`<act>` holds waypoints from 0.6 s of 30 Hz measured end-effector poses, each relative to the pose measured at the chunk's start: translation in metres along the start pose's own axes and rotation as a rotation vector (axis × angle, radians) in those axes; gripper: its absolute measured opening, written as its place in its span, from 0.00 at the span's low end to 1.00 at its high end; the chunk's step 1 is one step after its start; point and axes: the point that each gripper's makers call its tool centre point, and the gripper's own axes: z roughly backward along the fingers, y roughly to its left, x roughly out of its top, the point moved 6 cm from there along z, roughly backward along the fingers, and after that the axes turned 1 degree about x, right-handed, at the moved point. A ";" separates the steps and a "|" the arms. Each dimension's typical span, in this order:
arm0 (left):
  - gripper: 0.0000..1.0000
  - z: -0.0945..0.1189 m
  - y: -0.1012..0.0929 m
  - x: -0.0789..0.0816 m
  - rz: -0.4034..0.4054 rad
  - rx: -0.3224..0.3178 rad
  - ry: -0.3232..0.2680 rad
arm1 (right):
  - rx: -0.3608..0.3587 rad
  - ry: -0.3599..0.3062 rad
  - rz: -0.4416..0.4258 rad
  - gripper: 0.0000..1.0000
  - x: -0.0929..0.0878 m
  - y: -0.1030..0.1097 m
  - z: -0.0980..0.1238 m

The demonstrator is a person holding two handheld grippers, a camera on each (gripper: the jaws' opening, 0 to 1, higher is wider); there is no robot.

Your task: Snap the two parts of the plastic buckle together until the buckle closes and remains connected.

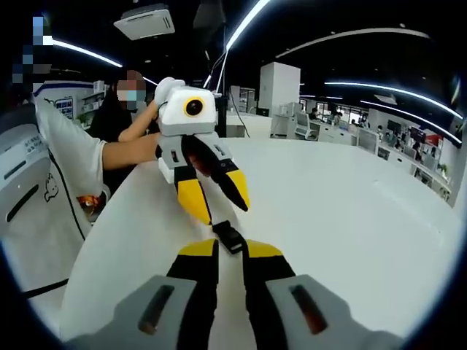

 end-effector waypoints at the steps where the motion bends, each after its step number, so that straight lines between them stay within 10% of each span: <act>1: 0.28 0.000 -0.001 0.000 0.000 0.000 -0.004 | 0.000 0.000 -0.001 0.14 0.000 0.000 0.000; 18: 0.58 0.009 0.005 0.006 0.050 0.076 -0.095 | -0.021 -0.047 -0.033 0.27 0.004 0.000 0.002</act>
